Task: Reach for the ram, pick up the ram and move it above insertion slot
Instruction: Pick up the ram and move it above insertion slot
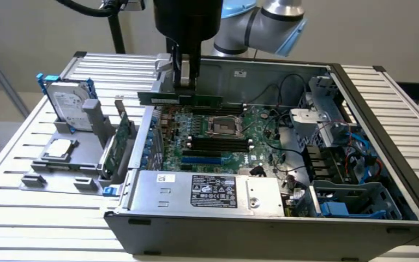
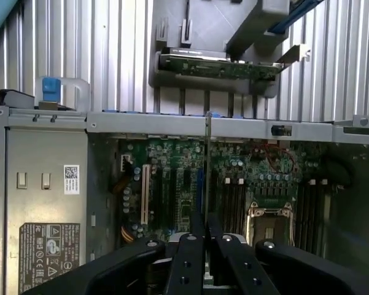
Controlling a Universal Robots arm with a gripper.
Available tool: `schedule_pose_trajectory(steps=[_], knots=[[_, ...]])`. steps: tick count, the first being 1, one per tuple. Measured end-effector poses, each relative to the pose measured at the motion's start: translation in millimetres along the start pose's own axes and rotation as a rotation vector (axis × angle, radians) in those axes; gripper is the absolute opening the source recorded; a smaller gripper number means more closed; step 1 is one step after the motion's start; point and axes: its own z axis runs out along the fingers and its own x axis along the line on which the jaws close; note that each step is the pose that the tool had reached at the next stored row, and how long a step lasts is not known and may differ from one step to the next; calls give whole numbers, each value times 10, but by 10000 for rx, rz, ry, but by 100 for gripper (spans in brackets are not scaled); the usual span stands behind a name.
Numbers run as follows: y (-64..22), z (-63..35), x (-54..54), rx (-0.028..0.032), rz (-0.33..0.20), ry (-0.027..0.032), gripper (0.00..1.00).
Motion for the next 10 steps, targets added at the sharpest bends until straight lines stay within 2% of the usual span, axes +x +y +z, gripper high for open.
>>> schedule_pose_trajectory(steps=[10], knots=[[-298,32,-161,-9,4,99,14]])
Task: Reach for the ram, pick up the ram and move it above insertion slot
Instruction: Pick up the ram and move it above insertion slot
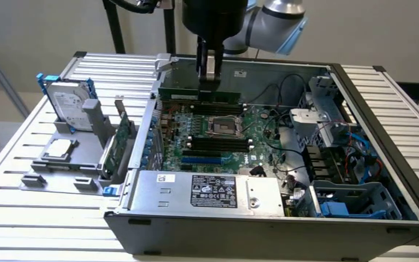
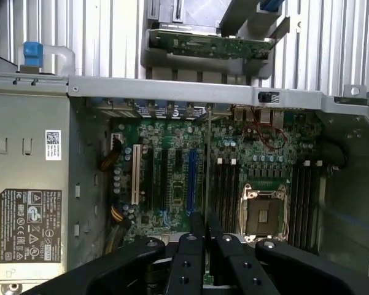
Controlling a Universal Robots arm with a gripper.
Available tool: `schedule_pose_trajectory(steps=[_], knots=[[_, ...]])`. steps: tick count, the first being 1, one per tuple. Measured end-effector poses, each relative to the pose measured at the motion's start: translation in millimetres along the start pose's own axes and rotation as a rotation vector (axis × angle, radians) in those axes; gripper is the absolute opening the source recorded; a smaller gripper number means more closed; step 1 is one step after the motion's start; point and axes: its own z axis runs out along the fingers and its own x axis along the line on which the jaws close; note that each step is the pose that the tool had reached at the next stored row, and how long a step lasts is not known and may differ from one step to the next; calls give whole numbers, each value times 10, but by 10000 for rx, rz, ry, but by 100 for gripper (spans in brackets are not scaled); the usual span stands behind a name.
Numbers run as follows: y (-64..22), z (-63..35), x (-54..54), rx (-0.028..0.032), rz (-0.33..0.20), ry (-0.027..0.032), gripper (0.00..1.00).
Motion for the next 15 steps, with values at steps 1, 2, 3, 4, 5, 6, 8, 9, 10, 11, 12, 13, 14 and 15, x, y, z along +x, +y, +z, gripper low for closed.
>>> schedule_pose_trajectory(steps=[1,2,3,4,5,6,8,9,10,11,12,13,14,15], knots=[[-28,2,-19,-2,1,12,14],[-54,6,-37,-2,1,22,14],[-81,9,-55,-3,2,34,14],[-106,13,-74,-3,3,44,14],[-132,15,-93,-4,3,56,14],[-155,20,-111,-4,3,64,14],[-199,27,-148,-5,3,83,14],[-217,30,-164,-5,3,91,14],[-236,34,-182,-5,4,99,14],[-256,37,-198,-5,5,106,14],[-276,41,-215,-5,6,113,14],[-294,44,-230,-5,7,120,14],[-313,48,-246,-5,9,126,14],[-332,51,-261,-5,12,133,14]])
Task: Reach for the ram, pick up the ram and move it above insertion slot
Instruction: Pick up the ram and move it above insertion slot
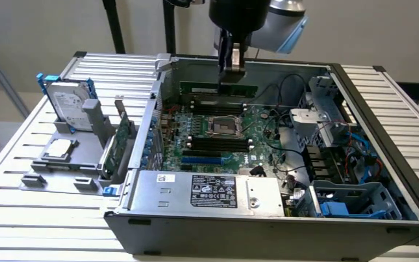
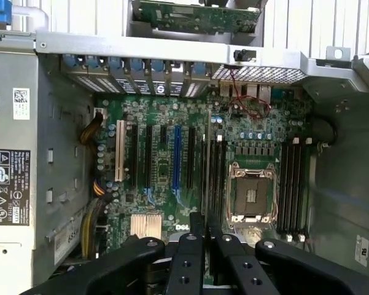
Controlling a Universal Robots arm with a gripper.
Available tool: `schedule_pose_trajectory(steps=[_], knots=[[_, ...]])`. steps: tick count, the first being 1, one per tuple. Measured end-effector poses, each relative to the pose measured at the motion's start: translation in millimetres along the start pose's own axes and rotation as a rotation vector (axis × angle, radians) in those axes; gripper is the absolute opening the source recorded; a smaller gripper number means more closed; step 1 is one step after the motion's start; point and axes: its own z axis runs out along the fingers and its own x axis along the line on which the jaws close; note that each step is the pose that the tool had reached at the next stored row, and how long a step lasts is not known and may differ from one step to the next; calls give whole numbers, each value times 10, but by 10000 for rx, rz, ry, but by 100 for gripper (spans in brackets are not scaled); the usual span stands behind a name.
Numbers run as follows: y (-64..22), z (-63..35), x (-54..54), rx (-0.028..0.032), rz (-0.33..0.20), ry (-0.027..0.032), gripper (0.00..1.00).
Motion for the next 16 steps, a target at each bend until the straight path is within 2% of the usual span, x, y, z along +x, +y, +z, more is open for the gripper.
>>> schedule_pose_trajectory(steps=[8,16], knots=[[-133,28,-102,4,62,36,14],[-161,60,-196,30,221,62,14]])
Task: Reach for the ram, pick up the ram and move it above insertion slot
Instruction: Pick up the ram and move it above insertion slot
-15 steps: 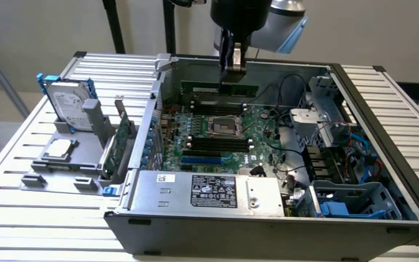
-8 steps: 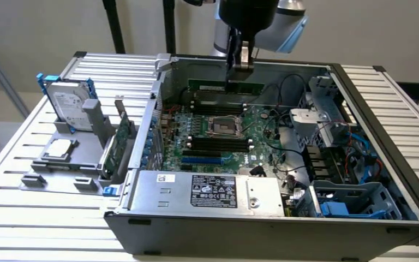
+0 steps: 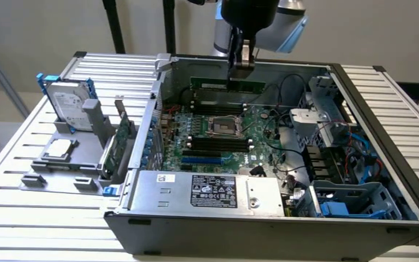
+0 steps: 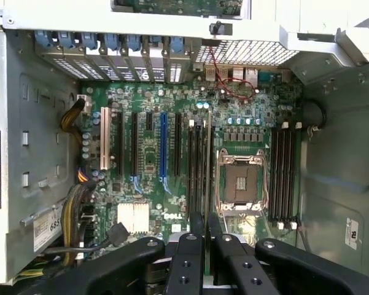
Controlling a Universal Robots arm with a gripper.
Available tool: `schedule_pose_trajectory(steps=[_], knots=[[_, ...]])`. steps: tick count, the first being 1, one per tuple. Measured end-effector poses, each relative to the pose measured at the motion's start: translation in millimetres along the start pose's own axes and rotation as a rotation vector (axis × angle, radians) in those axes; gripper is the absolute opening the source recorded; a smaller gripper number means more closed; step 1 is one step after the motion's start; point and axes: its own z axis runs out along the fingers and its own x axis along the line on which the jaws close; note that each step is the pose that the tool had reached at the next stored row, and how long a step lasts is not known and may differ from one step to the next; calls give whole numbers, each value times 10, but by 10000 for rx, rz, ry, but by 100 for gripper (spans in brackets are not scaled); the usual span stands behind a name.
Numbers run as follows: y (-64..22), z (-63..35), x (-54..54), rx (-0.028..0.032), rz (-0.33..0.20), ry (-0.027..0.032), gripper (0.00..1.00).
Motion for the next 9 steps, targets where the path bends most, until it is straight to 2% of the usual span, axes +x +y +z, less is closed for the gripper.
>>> schedule_pose_trajectory(steps=[2,6,9], knots=[[0,12,-13,35,11,1,14],[-1,34,-26,160,4,3,14],[-1,39,-44,177,3,2,14]])
